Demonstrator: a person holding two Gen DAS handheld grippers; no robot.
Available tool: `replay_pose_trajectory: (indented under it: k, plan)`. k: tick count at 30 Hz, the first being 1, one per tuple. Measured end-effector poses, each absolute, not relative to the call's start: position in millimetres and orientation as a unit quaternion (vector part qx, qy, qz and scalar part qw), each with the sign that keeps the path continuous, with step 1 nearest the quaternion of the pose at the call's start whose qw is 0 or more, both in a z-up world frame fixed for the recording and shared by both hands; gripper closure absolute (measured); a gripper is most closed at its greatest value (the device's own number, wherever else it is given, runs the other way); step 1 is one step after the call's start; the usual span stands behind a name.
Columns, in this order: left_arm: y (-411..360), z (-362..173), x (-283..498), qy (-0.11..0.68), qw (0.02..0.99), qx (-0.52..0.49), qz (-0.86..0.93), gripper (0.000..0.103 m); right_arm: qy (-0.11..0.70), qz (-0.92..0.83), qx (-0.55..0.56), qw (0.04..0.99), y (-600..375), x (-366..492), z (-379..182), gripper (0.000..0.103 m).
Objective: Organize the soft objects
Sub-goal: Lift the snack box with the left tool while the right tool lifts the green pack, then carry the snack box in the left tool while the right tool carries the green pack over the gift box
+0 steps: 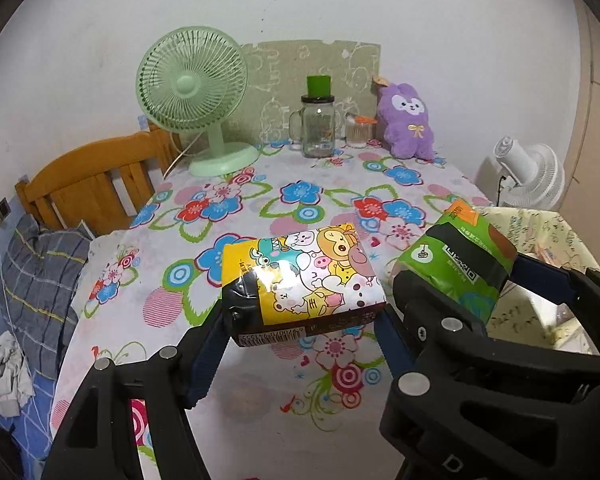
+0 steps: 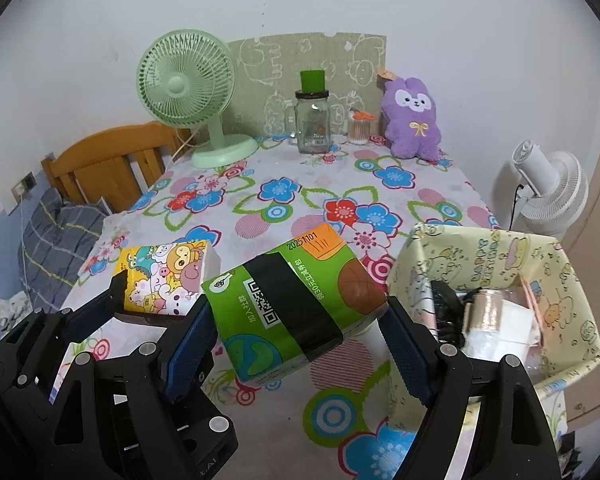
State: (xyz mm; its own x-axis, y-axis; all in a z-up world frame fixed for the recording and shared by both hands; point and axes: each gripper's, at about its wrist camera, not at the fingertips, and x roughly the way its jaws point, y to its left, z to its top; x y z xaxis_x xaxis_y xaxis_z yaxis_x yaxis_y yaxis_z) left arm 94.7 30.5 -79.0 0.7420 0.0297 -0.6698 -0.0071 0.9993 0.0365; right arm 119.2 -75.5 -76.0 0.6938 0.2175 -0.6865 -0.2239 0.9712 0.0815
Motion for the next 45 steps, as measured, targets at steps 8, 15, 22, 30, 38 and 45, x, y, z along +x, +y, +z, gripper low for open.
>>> replay_pose_trajectory:
  k: [8, 15, 22, 30, 38, 45]
  plan:
    - [16.9, -61.1, 83.0, 0.342, 0.939, 0.018, 0.006, 0.029, 0.360, 0.120, 0.005, 0.925, -92.2, 109.1, -58.0, 0.019]
    - [1.8, -49.4, 81.2, 0.331, 0.943, 0.024, 0.003, 0.029, 0.346, 0.119, 0.008, 0.931, -107.0, 104.5, -44.4, 0.019]
    - [-18.0, -45.3, 84.3, 0.328, 0.944, 0.023, -0.009, 0.029, 0.342, 0.104, 0.014, 0.934, -127.1, 104.3, -39.9, 0.019]
    - [-47.4, -45.5, 91.3, 0.328, 0.944, 0.030, -0.032, 0.029, 0.339, 0.085, 0.019, 0.937, -156.1, 108.3, -39.5, 0.019]
    - [-73.4, -47.4, 100.1, 0.331, 0.941, 0.036, -0.061, 0.029, 0.340, 0.064, 0.025, 0.938, -183.3, 114.0, -41.6, 0.019]
    - [-93.6, -49.3, 107.2, 0.332, 0.939, 0.043, -0.082, 0.029, 0.340, 0.044, 0.030, 0.939, -202.0, 116.7, -44.4, 0.019]
